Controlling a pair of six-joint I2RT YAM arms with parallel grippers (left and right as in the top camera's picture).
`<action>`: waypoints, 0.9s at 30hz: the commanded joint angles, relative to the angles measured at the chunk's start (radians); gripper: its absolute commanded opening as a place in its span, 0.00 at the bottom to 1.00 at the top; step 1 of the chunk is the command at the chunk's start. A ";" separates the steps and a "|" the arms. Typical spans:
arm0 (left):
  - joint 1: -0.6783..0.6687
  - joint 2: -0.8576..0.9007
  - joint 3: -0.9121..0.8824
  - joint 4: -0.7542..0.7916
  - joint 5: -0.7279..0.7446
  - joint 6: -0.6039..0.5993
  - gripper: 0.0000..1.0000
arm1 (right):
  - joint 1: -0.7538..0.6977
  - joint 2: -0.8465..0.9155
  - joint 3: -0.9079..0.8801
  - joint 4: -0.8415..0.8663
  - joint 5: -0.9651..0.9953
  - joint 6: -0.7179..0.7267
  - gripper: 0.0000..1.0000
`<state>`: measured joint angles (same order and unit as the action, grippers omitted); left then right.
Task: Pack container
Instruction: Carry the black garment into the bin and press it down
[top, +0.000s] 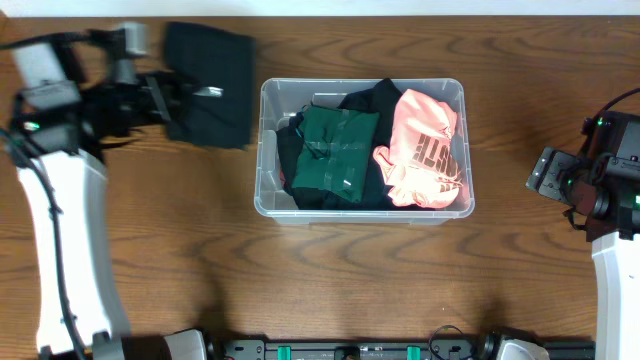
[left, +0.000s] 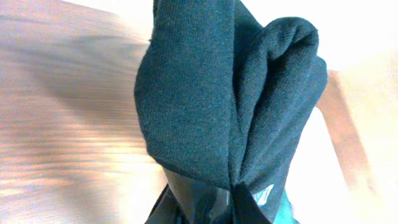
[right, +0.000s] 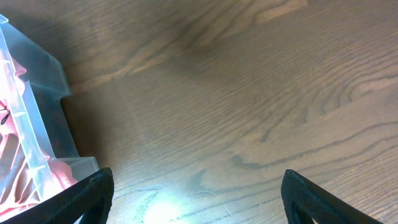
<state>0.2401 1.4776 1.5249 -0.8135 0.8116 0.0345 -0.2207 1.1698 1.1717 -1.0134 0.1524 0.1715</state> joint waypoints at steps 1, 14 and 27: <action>-0.158 -0.021 0.009 -0.034 -0.043 -0.046 0.06 | -0.008 -0.005 0.011 -0.001 0.000 -0.015 0.84; -0.611 0.116 -0.023 0.138 -0.277 -0.360 0.06 | -0.008 -0.005 0.011 -0.008 -0.003 -0.015 0.84; -0.738 0.280 -0.029 0.220 -0.331 -0.704 0.06 | -0.008 -0.005 0.011 -0.008 -0.003 -0.015 0.85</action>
<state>-0.4808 1.7557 1.4986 -0.6010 0.4866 -0.5400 -0.2207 1.1698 1.1717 -1.0214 0.1497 0.1715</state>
